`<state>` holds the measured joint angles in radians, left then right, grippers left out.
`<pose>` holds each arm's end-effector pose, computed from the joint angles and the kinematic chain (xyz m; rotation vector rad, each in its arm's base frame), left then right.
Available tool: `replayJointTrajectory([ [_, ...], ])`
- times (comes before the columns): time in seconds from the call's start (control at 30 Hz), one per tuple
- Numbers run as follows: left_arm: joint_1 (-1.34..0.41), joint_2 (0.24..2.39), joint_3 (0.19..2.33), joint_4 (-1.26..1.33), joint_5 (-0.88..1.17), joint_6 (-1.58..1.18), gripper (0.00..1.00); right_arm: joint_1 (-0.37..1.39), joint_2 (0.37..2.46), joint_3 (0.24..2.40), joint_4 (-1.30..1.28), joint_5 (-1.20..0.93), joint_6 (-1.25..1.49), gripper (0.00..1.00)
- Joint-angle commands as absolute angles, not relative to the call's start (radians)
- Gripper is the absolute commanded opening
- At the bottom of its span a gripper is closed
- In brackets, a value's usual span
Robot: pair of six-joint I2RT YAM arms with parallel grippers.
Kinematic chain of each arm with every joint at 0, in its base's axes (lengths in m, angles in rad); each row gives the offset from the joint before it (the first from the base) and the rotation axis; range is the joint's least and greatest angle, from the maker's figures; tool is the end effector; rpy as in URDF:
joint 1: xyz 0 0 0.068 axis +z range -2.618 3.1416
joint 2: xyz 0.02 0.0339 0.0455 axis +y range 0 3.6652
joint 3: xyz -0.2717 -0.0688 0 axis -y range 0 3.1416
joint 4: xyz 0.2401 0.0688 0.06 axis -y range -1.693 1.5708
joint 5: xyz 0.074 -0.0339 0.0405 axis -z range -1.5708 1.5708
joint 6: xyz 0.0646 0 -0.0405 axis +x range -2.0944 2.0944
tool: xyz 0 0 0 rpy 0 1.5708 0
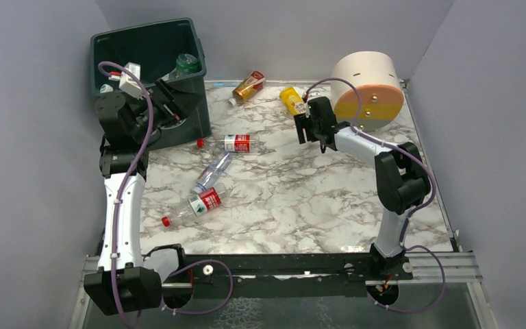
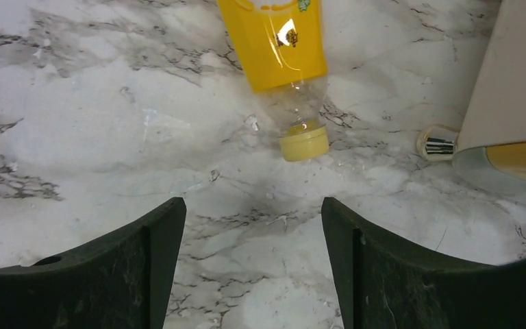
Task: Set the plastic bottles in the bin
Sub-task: Pick up the plastic bottle at the center of the board.
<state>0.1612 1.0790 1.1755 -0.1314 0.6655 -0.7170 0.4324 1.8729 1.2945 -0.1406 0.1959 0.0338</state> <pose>0.2528 0.0007 0.4315 -0.1966 1.6730 -0.9544 0.4030 0.1721 0.2014 -0.3504 2.2461 0.0209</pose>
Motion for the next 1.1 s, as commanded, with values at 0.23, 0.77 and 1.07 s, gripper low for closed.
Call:
replayJointTrajectory([
  [0.23, 0.047, 1.034, 1.111, -0.131, 0.627, -0.694, 0.99, 0.352, 1.995, 1.373, -0.066, 0.182, -0.019, 0.67],
  [0.77, 0.017, 1.049, 1.138, -0.166, 0.596, -0.671, 0.99, 0.340, 2.101, 1.431, -0.057, 0.066, 0.000, 0.55],
  [1.07, -0.010, 1.058, 1.129, -0.166, 0.574, -0.668, 0.99, 0.341, 2.080, 1.397, -0.067, 0.026, 0.030, 0.38],
])
